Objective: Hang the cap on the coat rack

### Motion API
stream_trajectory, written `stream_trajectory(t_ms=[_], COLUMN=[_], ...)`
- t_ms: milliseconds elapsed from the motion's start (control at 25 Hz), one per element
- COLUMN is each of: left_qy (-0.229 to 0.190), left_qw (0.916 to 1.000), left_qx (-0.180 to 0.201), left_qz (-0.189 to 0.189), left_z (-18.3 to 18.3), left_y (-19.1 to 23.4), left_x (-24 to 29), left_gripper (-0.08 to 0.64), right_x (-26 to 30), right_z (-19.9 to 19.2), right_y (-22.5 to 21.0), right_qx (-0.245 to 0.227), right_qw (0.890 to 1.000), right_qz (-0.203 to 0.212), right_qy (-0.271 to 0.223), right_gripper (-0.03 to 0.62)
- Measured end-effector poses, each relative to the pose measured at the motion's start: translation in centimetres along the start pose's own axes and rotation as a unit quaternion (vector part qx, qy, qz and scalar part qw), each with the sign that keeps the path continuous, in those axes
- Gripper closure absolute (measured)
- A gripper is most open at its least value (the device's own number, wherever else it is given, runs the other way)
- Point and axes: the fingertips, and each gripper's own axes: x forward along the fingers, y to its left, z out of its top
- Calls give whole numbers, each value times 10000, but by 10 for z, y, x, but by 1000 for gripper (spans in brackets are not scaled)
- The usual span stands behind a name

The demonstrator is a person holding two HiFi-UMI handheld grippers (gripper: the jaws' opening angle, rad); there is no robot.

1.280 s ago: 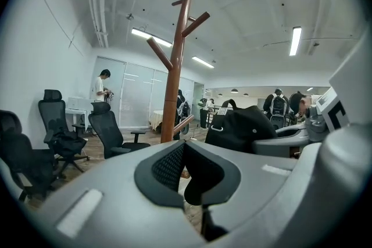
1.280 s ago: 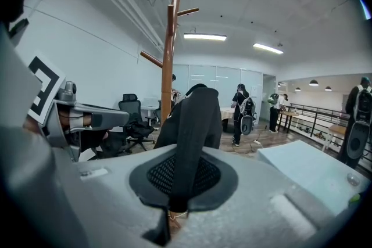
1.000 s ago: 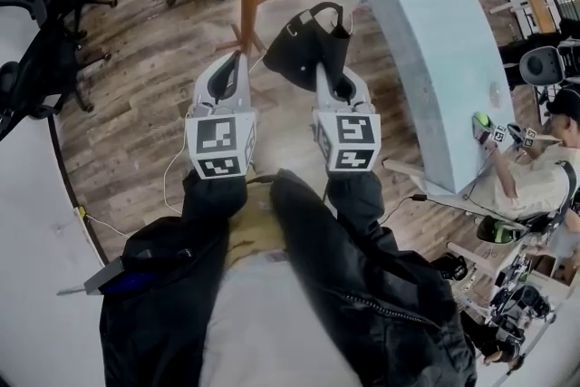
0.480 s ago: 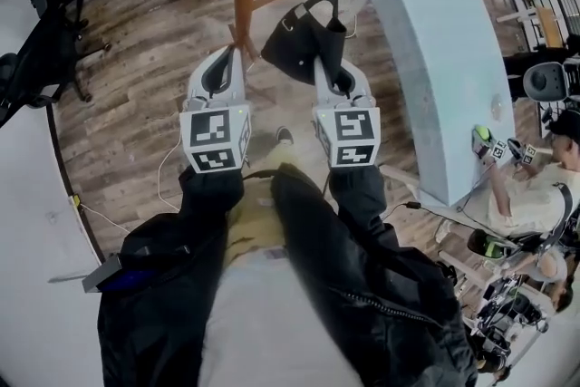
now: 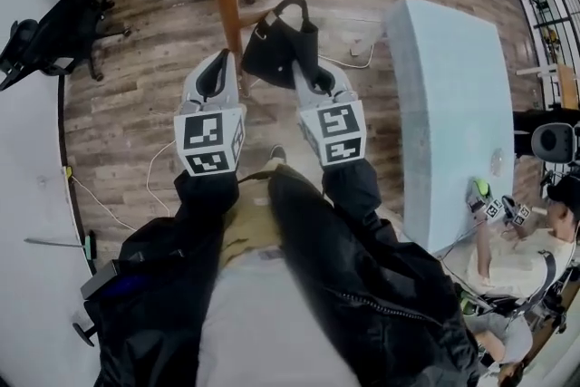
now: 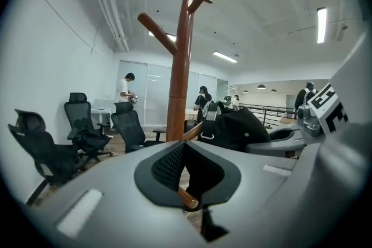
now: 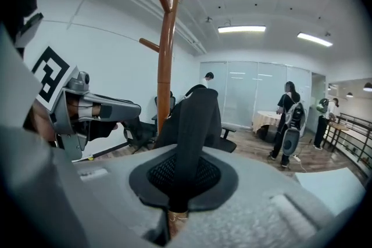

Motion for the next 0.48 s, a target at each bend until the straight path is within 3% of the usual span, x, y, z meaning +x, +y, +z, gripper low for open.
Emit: stream_trajectory(t_ms=[240,480], left_qy=[-30,85], left_qw=[9996,9996], left_qx=[-83,-117], left_qz=[282,259], left_z=[8,1], left_y=[16,13], left_x=[5,8], left_gripper=[566,566], right_x=[31,46], right_z=[-4,-16], right_y=[3,1], right_qx=[100,237], right_qw=[9979,9945], right_qz=[600,852], right_qy=[239,556], right_gripper=[580,578])
